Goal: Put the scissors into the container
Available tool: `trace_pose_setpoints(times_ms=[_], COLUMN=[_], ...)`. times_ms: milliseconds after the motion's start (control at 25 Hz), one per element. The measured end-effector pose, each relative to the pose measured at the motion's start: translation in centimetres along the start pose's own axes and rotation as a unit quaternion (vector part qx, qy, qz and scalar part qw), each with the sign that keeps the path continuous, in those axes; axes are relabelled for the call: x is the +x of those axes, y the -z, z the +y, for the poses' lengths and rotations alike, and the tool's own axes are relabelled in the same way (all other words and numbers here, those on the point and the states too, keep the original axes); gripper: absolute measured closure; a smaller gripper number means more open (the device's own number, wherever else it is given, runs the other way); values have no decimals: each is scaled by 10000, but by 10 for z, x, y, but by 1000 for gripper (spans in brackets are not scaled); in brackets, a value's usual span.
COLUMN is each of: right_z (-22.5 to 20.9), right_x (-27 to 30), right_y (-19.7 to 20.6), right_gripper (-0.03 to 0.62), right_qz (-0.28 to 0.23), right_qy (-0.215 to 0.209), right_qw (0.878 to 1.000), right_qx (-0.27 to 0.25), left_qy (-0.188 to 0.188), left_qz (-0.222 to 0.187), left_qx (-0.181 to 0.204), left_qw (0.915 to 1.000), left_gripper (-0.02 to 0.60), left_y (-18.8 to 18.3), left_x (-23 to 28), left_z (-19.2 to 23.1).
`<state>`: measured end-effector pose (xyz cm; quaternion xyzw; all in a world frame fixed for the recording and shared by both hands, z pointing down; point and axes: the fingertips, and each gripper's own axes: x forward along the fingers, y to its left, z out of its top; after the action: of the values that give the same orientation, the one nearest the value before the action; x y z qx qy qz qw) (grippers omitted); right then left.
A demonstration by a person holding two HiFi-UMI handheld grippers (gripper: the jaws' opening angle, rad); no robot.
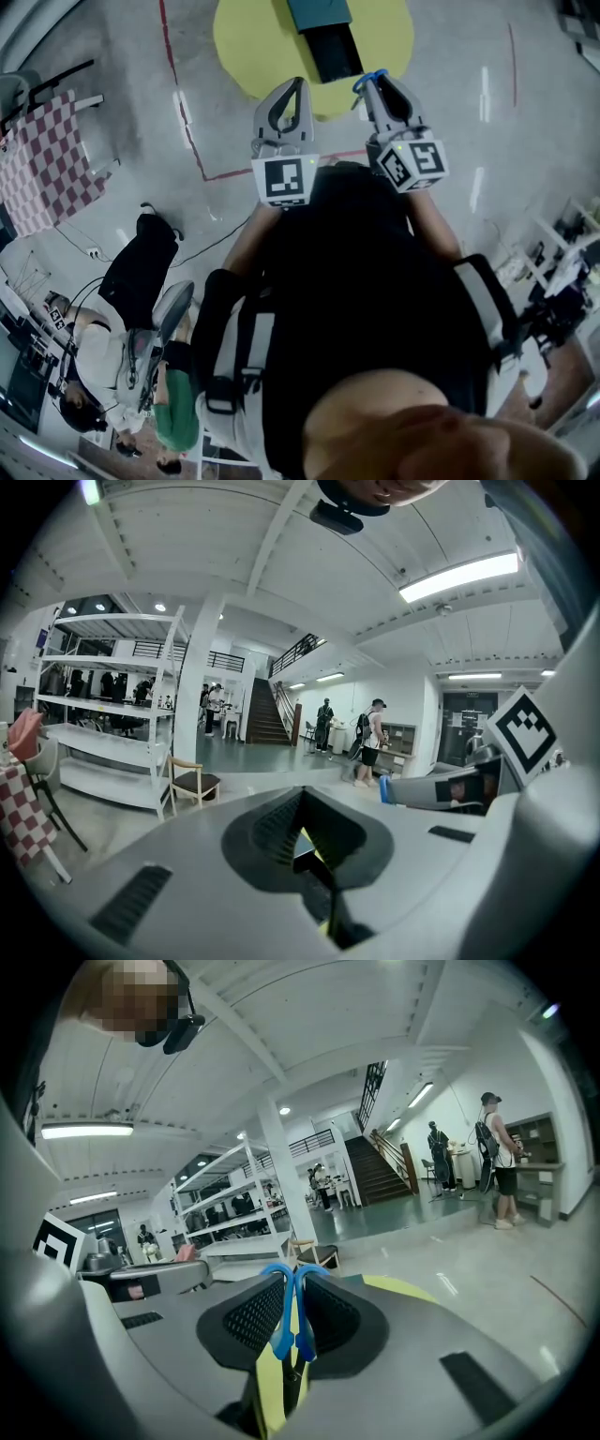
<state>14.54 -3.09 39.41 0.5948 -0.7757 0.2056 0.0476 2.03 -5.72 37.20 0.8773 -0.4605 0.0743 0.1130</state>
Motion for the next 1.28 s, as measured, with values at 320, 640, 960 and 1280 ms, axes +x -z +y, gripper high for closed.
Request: trace_pose_setpoints(times_ms=[320,640,960,1280], right_z=[2,6,-8,-28], right_x=[55,99,127,149], right_y=[2,-8,3,29], right_gripper=[526,526,526,526], right_qz=[68,3,230,520], right_qy=[244,146,-151,-355], right_qw=[9997,9995,9991,9978], right_qx=[-33,-281,-319,-225], left_qy=[208,280,-76,-535], left_qz=[32,78,37,62], left_qx=[-36,-74,-182,-367], left_qw=[9998,9996,9998,9979], left_gripper=[584,584,584,584], left_y=[0,6,2,3], left_x=[29,46,54,65], left_z=[51,69,68,71])
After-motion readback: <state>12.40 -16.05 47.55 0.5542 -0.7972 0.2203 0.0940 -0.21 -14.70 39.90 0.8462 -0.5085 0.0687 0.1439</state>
